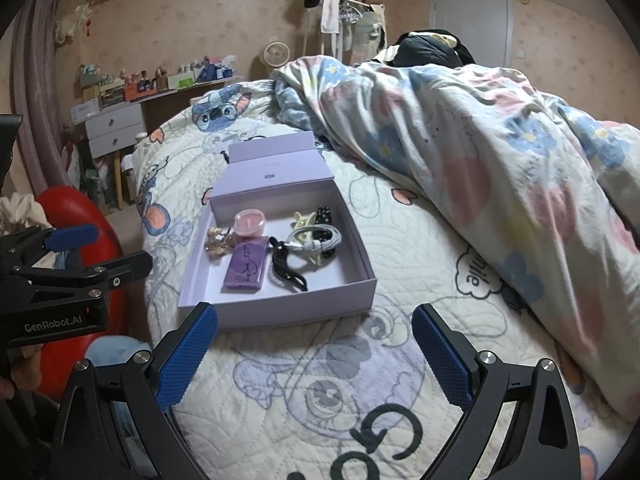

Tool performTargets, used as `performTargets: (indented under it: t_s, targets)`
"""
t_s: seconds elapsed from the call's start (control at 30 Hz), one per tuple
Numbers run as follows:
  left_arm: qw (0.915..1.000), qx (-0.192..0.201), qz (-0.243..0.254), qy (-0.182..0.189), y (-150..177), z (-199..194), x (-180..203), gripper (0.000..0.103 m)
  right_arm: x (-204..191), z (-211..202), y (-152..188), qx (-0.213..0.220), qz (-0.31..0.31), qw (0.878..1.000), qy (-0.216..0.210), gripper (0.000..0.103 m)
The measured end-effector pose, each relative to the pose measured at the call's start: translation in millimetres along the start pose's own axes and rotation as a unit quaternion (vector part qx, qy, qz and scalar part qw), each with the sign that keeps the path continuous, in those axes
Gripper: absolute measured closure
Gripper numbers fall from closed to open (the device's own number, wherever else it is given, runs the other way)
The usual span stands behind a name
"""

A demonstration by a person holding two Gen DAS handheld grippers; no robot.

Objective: Organize rigid objects

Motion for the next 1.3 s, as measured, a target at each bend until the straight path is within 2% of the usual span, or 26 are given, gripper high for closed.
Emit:
performTargets:
  t_s: [0.53,1.3]
  targets:
    - [1.0,-0.005,0.006,-0.003,-0.9,6.0,2.0,0.016,2.9,5.0,2.6,-0.01,-0.002,1.0,0.008,0.004]
    - [0.9999,-0.004,0.008,-0.006,-1.8,8.5,2.0,0.016,1.0,13.7,7.4,-0.016,0.002,1.0,-0.001,0.004]
Point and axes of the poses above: each gripper's, at about its wrist camera, not at the fingertips, and z roughly the way its jaws point, x to its right, y to its underside, the point moved 9 cm from there along z, roughly the way its jaws point, and after that the axes turned 9 degrees about -y, right-handed, at the moved point
